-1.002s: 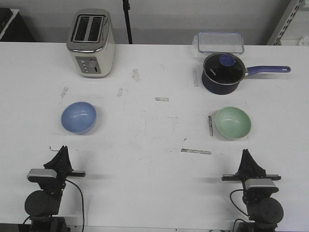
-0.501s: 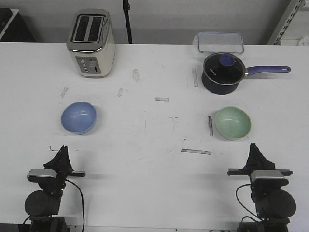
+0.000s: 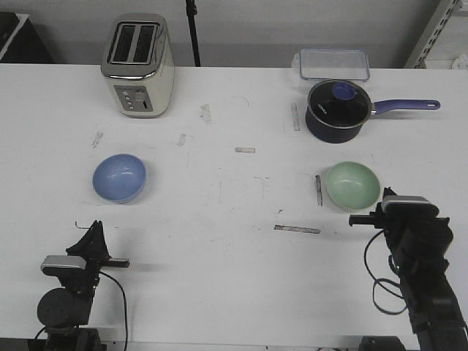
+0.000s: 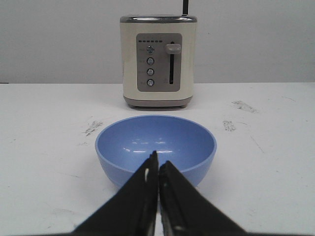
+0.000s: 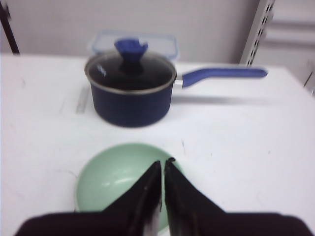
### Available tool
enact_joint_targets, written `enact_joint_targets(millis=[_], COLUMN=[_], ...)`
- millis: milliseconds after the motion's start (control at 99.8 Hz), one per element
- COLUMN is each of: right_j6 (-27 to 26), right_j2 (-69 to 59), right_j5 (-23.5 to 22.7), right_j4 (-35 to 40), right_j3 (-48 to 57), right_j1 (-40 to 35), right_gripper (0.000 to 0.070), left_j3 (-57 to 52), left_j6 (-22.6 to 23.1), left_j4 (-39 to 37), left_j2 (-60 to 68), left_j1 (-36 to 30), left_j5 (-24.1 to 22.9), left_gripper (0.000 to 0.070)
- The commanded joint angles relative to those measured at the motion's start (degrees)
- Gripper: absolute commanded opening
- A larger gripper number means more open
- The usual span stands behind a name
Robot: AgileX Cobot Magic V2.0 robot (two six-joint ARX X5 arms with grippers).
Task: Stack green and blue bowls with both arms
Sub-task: 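Reach the right gripper forward to the rim of the pale green bowl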
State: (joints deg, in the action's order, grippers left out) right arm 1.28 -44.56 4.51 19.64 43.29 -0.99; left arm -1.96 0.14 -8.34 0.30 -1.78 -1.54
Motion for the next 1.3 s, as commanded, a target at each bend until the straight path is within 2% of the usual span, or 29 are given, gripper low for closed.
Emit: enact_joint_targets(millis=[0,251,431,691,752,882,972,1062,1293], right_j6=[0.0,-1.7,-4.1,-9.3,-9.5,-9.6,-9.6,-9.6,-9.3], right_j2=[-4.0,-21.4,-33.0,-44.0,-45.1,-45.9,-45.9,-46.4,-49.8], right_j5=[0.0,-0.2,-0.8,-9.5,-12.3,-15.3,-15.1,-15.2,-16.9], right_j4=[3.0,22.3,31.6,37.3,37.4,37.5,37.9,37.9,38.9], right_j3=[3.9,17.5,26.2,38.2,39.5,40.0,40.0,40.0,39.9], right_j1=[0.3,3.3,7.1,11.4,12.0,13.1,13.6,13.8,13.8], right_gripper=[0.0007,0.0007,0.0007,0.0022,0.0086,0.0382,0.0517,0.0571,0.0572], left_j3=[1.2,1.2,1.2,1.2,1.2,1.2,1.2,1.2,1.2], left_j6=[0.5,0.5,0.5,0.5,0.5,0.5,0.5,0.5,0.5], left_j4=[-0.7,-0.7,-0.7,-0.7,-0.7,-0.7,-0.7,-0.7,-0.7], left_j2=[-0.1,-0.1,-0.1,-0.1,-0.1,-0.1,-0.1,-0.1,-0.1], left_j1=[-0.1,-0.1,-0.1,-0.1,-0.1,-0.1,-0.1,-0.1,-0.1], left_j5=[0.0,0.0,0.0,0.0,0.0,0.0,0.0,0.0,0.0], left_gripper=[0.0002,0.0002,0.0002,0.0002,0.0002,0.0002,0.0002,0.0002,0.0002])
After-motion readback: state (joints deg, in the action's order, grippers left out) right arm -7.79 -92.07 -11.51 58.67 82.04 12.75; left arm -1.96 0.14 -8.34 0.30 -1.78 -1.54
